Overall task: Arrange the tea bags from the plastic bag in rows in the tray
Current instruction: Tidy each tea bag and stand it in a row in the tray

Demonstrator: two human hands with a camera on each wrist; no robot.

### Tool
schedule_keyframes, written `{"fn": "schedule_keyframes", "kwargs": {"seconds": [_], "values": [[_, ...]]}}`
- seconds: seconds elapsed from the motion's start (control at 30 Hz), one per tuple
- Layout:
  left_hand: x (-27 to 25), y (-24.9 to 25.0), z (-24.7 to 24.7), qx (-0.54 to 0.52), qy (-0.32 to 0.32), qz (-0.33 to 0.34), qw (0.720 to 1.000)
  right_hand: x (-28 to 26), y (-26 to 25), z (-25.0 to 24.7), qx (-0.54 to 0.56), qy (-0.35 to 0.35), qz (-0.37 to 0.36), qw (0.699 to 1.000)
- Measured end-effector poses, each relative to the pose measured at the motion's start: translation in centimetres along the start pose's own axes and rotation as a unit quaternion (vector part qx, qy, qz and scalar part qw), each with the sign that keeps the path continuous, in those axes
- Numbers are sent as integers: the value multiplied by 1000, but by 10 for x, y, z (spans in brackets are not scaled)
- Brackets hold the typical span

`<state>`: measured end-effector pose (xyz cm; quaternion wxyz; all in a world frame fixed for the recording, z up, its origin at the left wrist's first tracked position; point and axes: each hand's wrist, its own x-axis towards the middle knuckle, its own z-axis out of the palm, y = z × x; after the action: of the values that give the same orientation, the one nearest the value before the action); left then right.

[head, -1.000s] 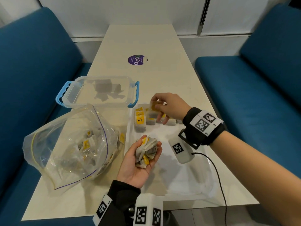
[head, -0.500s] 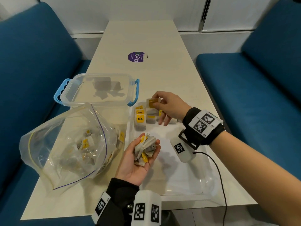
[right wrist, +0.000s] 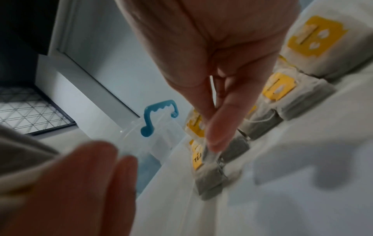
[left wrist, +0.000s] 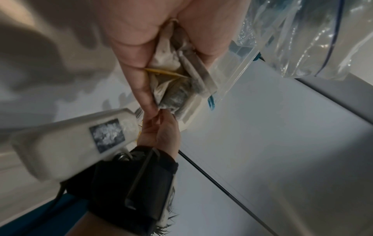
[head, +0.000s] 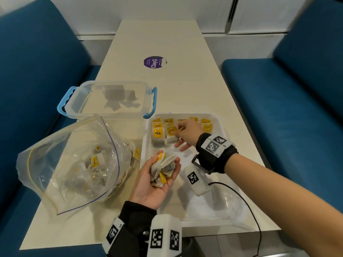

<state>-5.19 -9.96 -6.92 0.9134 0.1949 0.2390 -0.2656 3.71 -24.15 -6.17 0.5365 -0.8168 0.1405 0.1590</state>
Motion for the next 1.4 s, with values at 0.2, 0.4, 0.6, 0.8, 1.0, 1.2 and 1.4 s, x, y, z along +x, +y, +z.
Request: {"fn": "schedule_keyframes", "kwargs": {"seconds": [0.2,0.4,0.6,0.8,1.0,1.2,1.4], "values": [[1,0,-2,-2,2,-4,1000,6,3,7,-2,9,40,999],[0,0,-3,1,3,2,1000,9,4,14,36,10,68,997],[-1,0,-3,2,-4,4,1000,12,4,17,59,9,102,993],[-2,-2,-3,1,-1,-5,1000,12,4,18,48,7,115,992],[-3,-2,-1,0,3,-8,1000,14,5,16,38,29,120,992],[-3,-2,-2,2,3,-9,1000,12,9,15,2,27,103,994],[-4,-2,-1,-1,4,-10,1000,15,7,19,-17,17,122,992]]}}
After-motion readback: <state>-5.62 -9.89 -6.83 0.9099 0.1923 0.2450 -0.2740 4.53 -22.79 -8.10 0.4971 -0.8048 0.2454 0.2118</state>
